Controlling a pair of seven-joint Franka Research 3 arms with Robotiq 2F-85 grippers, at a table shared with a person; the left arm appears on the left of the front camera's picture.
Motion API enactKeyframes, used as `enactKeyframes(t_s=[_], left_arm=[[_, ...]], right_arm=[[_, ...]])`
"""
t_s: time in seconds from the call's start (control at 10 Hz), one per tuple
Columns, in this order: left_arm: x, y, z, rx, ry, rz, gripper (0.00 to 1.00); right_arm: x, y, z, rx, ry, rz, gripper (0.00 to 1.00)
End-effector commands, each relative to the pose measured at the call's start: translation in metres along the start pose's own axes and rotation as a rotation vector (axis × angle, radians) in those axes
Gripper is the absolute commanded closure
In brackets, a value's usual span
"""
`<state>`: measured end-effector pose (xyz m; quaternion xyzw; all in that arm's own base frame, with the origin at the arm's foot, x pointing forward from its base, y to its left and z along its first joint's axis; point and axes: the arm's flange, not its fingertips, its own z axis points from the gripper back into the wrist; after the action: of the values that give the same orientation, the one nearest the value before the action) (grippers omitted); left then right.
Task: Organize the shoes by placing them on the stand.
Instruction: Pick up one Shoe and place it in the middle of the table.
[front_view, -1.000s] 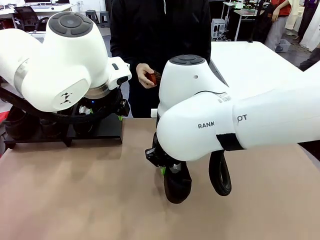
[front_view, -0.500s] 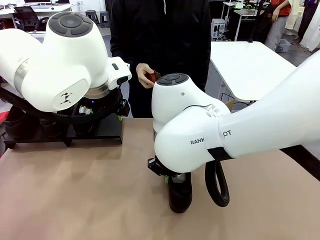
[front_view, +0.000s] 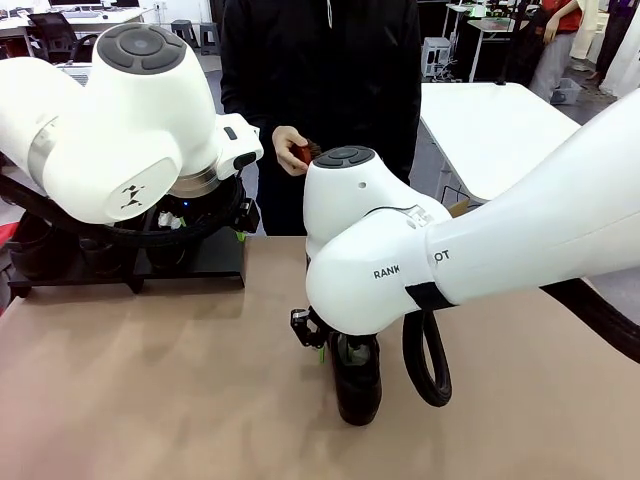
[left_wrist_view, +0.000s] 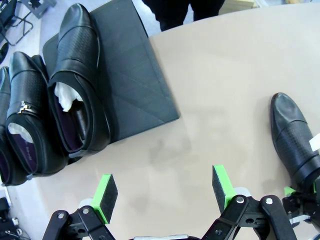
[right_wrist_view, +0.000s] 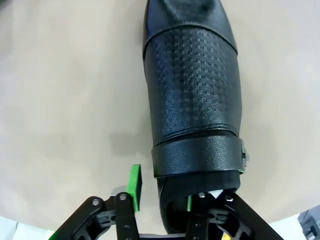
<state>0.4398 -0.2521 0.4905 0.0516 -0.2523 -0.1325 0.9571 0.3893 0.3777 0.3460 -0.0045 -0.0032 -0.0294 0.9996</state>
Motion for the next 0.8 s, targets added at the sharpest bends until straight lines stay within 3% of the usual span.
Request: enactKeyframes(t_s=[0.0,0.3,0.4,0.7], left_arm=[[0.002,-0.002,0.0,0.025,-0.006,0.012,0.02],[0.002,-0.002,0.0,0.025,-0.006,0.012,0.02],[0.002,-0.002,0.0,0.025,-0.006,0.012,0.02],[0.002,-0.002,0.0,0.025,-0.006,0.012,0.02]], right_arm=[[-0.007,-0.005,0.017,0.029,-0.005,-0.028,0.0],[-0.028,-0.02,0.054,0.081,0.062,0.056,0.0],[-0.006,-0.003,0.027,0.038,-0.006,-0.019,0.0],[-0.006,-0.003,0.027,0.038,-0.006,-0.019,0.0]])
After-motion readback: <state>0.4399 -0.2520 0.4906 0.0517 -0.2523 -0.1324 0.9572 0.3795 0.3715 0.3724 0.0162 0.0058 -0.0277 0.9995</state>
